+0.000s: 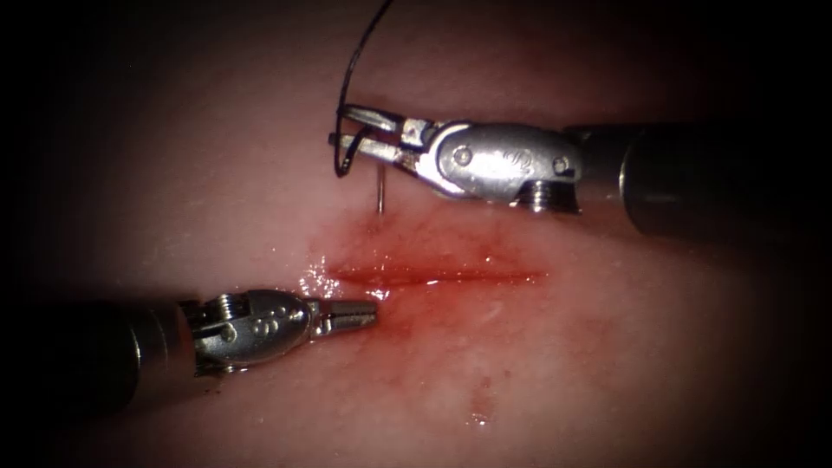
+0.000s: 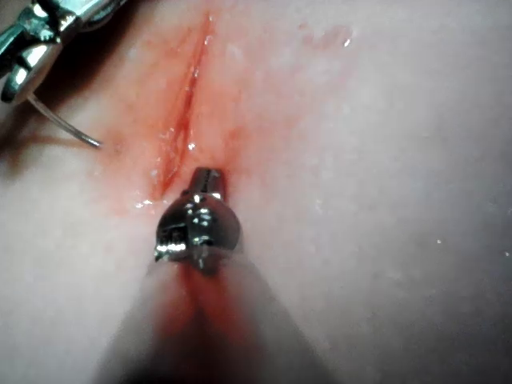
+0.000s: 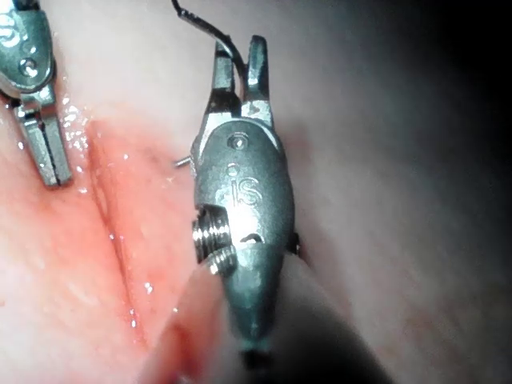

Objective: Wound Closure
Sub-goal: Use the right needle driver to insert the needle into the target above the cut

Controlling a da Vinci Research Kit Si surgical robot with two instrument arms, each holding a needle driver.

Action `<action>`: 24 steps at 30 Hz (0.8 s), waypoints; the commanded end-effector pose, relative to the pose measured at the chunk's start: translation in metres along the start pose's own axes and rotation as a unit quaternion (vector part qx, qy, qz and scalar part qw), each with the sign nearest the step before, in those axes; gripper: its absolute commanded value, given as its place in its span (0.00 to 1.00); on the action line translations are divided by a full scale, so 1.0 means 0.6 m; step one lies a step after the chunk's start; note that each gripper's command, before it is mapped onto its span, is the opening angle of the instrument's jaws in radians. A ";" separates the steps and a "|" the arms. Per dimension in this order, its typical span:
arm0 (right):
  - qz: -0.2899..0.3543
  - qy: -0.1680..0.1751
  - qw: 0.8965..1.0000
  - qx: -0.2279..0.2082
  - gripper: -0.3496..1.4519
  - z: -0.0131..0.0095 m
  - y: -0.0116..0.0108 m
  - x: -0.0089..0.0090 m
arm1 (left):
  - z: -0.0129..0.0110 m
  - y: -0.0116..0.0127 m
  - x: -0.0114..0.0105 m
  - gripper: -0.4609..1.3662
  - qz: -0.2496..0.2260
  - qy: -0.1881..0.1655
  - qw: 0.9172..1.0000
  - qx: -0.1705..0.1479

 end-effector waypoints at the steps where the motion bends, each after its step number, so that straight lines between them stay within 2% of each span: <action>1: 0.005 -0.001 1.000 -0.002 0.00 0.0002 -0.0004 -0.0002 | -0.0001 0.0000 0.0000 0.06 0.000 0.000 1.000 -0.006; 8: 0.058 -0.004 0.998 -0.003 0.00 0.0009 0.0000 -0.0005 | -0.0005 -0.0003 -0.0003 0.06 0.002 0.001 1.000 -0.008; 24: 0.080 -0.030 0.996 0.010 0.00 0.0006 -0.0003 -0.0012 | -0.0007 -0.0003 -0.0004 0.06 0.003 0.001 1.000 -0.009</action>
